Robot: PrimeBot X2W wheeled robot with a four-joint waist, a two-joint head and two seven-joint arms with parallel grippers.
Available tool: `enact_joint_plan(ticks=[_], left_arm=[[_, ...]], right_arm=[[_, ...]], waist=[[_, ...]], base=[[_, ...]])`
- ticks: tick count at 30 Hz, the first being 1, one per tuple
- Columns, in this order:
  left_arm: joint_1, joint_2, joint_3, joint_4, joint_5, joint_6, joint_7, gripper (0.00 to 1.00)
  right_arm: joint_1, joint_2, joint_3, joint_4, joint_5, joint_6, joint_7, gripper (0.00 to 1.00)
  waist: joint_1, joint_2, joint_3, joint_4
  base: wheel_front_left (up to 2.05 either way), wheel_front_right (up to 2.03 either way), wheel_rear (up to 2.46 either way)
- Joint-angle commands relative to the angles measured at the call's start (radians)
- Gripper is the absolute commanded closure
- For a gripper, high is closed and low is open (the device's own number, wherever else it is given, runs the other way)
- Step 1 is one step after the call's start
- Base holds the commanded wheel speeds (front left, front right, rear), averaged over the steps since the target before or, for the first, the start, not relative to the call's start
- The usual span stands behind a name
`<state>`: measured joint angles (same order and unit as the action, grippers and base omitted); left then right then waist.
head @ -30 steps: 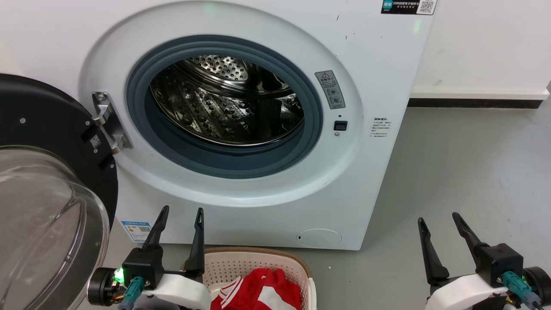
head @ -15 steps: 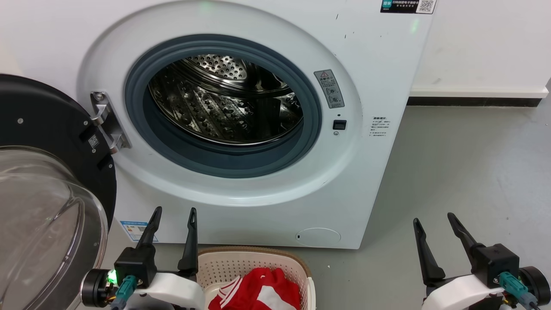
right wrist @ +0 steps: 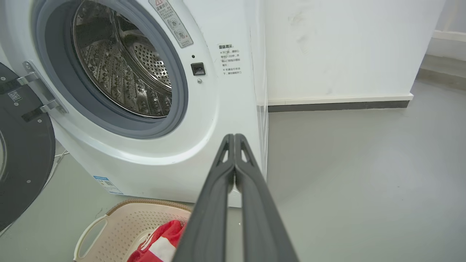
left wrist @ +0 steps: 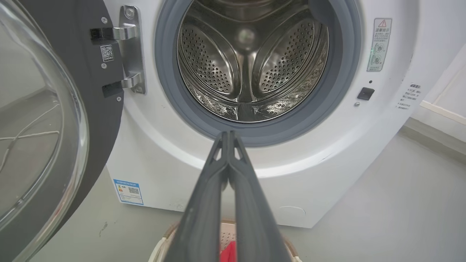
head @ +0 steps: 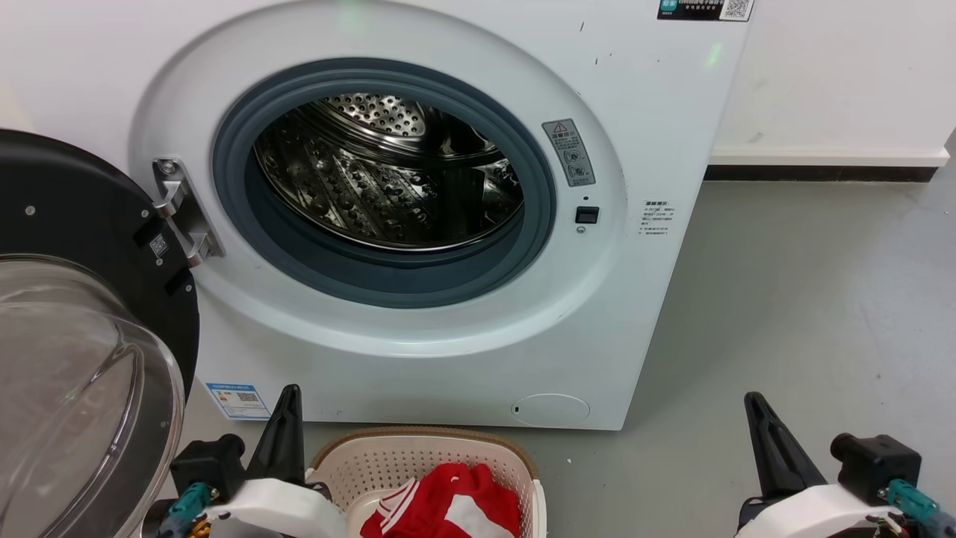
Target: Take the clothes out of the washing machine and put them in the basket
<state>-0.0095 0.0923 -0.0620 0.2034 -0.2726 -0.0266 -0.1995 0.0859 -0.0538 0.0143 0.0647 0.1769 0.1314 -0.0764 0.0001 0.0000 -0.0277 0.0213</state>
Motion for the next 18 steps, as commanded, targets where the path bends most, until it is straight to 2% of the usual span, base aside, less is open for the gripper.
enact_joint_plan(ticks=[1,18], left_arm=[[-0.03,0.002,0.007,-0.012,-0.045,-0.006,0.008,1.0],[-0.044,-0.008,0.042,-0.006,-0.342,-0.028,0.074,1.0]], right_arm=[[-0.028,-0.007,-0.002,-0.008,0.054,0.0,0.003,1.0],[-0.071,-0.021,-0.01,0.035,0.387,0.0,0.03,1.0]], waist=[[-0.0001,0.0,0.0,0.0],[-0.0001,0.0,0.005,-0.003]], base=[[0.0,0.0,0.0],[0.0,0.0,0.0]])
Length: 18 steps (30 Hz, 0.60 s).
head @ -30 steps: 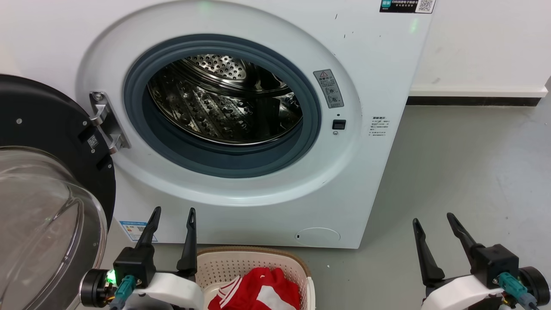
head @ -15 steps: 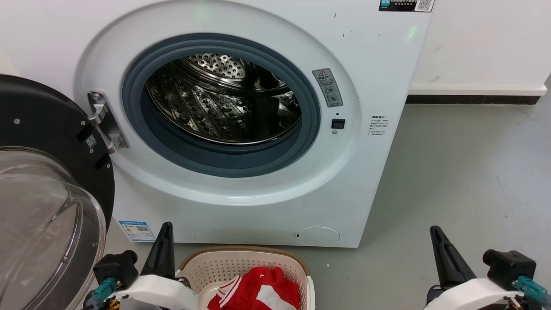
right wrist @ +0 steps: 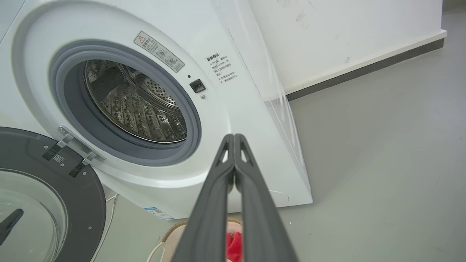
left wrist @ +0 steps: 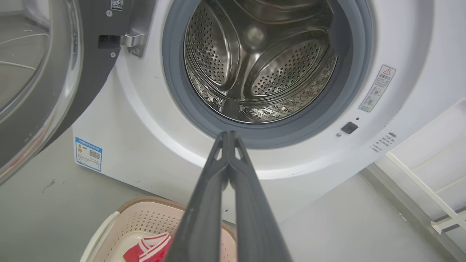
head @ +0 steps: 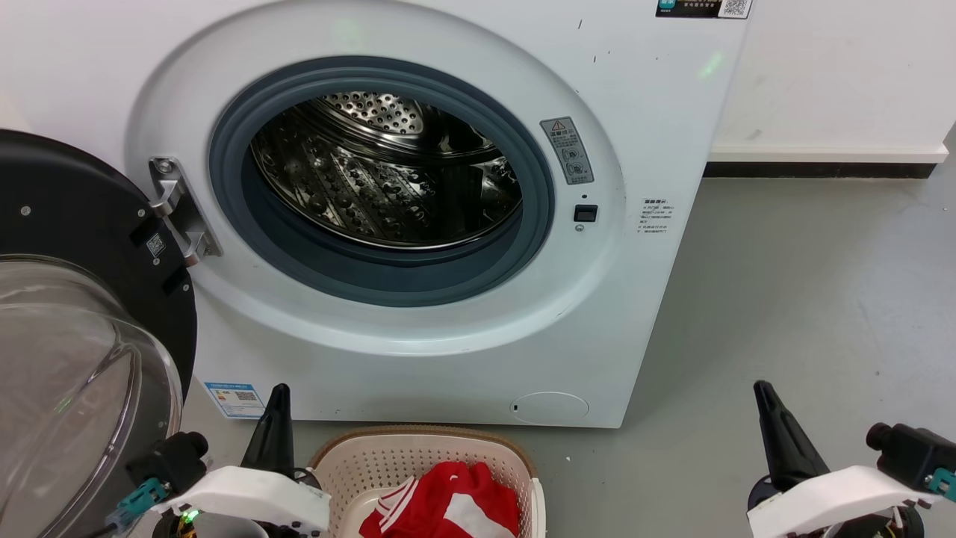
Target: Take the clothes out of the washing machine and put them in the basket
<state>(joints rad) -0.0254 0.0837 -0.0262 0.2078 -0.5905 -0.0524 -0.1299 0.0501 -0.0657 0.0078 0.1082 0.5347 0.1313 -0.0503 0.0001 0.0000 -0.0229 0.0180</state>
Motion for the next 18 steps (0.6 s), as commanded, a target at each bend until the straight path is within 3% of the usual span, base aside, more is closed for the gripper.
enact_joint_plan(ticks=[1,18], left_arm=[[-0.029,0.0,0.008,-0.01,-0.039,-0.004,0.008,1.0],[-0.045,-0.009,0.041,0.001,-0.281,-0.023,0.066,1.0]], right_arm=[[-0.037,-0.01,-0.005,-0.006,0.047,0.0,0.005,1.0],[-0.069,-0.016,-0.018,0.028,0.313,0.0,0.031,1.0]], waist=[[0.0,0.0,0.0,0.0],[0.0,0.0,0.005,-0.003]], base=[[0.0,0.0,0.0],[0.0,0.0,0.0]])
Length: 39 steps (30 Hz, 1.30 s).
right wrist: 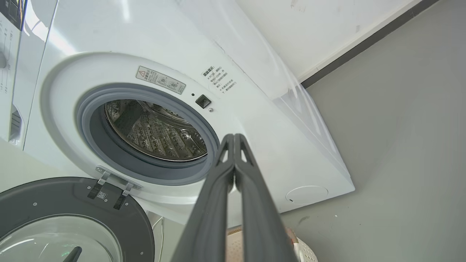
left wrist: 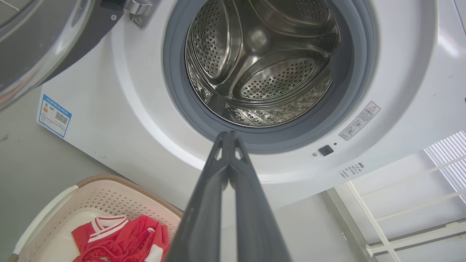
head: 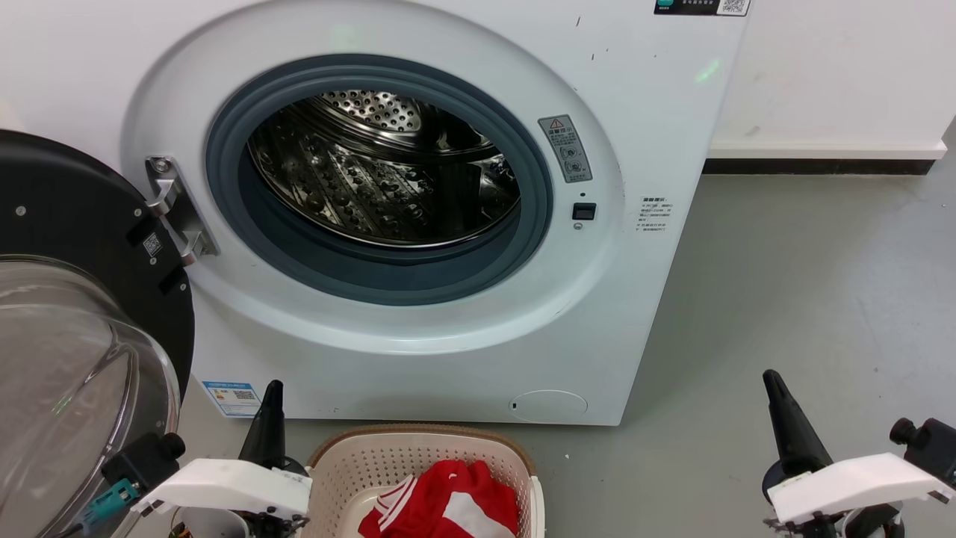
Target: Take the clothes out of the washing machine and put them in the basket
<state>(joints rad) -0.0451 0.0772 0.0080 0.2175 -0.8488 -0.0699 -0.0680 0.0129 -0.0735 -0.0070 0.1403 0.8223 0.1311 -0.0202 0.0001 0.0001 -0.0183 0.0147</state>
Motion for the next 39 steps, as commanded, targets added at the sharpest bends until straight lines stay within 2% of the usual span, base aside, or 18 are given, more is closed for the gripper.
enact_joint_plan(ticks=[1,21,39], left_arm=[[-0.026,-0.003,0.009,-0.008,-0.036,-0.007,0.007,1.0],[-0.04,-0.01,0.041,0.003,-0.27,-0.025,0.065,1.0],[-0.053,-0.016,0.064,0.012,-0.437,-0.038,0.106,1.0]], right_arm=[[-0.032,-0.008,-0.004,-0.003,0.04,0.0,0.003,1.0],[-0.064,-0.01,-0.022,0.031,0.295,0.0,0.033,1.0],[-0.086,-0.009,-0.038,0.055,0.474,0.0,0.056,1.0]], waist=[[-0.0001,-0.0001,0.0,0.0],[-0.0001,-0.0001,0.006,-0.004],[-0.0001,-0.0001,0.01,-0.007]], base=[[0.0,0.0,0.0],[0.0,0.0,0.0],[0.0,0.0,0.0]])
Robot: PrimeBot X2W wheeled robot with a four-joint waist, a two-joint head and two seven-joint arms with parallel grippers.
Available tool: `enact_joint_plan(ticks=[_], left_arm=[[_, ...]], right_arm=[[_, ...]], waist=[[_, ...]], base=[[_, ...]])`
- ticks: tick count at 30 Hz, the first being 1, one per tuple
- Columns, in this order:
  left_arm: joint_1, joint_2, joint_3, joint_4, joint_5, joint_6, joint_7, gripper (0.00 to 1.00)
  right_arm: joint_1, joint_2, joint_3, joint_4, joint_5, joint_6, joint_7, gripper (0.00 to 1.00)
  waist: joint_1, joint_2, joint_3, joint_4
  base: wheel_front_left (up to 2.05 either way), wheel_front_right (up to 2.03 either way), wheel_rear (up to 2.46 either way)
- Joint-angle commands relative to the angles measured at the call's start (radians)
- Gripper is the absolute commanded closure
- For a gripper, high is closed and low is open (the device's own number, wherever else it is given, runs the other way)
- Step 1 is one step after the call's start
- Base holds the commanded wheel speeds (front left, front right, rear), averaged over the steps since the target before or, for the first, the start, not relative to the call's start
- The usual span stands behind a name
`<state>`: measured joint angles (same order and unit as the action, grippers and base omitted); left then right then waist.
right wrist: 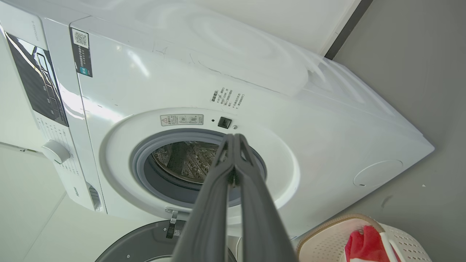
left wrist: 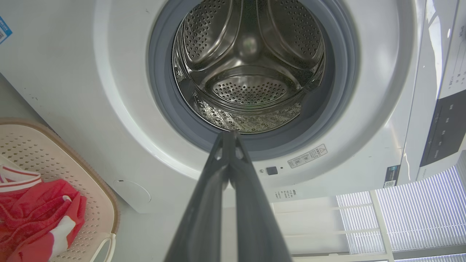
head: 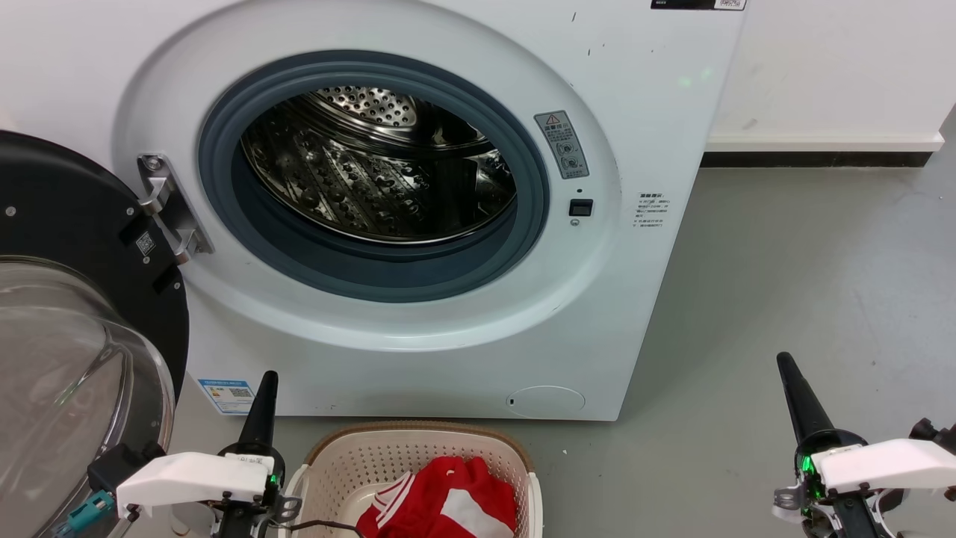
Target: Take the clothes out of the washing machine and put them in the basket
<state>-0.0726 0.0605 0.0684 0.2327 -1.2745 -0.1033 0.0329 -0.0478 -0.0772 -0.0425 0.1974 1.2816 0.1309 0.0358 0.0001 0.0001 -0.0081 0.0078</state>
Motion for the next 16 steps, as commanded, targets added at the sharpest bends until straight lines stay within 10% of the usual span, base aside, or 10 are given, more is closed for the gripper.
enact_joint_plan(ticks=[1,16], left_arm=[[-0.026,0.001,0.005,-0.003,-0.021,-0.005,0.007,1.0],[-0.031,-0.004,0.023,0.004,-0.15,-0.015,0.037,1.0]], right_arm=[[-0.026,-0.005,-0.003,0.0,0.025,0.0,0.002,1.0],[-0.044,-0.002,-0.017,0.019,0.161,0.0,0.022,1.0]], waist=[[0.0,-0.0001,0.0,0.0],[-0.0001,-0.0001,0.004,-0.003]], base=[[0.0,0.0,0.0],[0.0,0.0,0.0]])
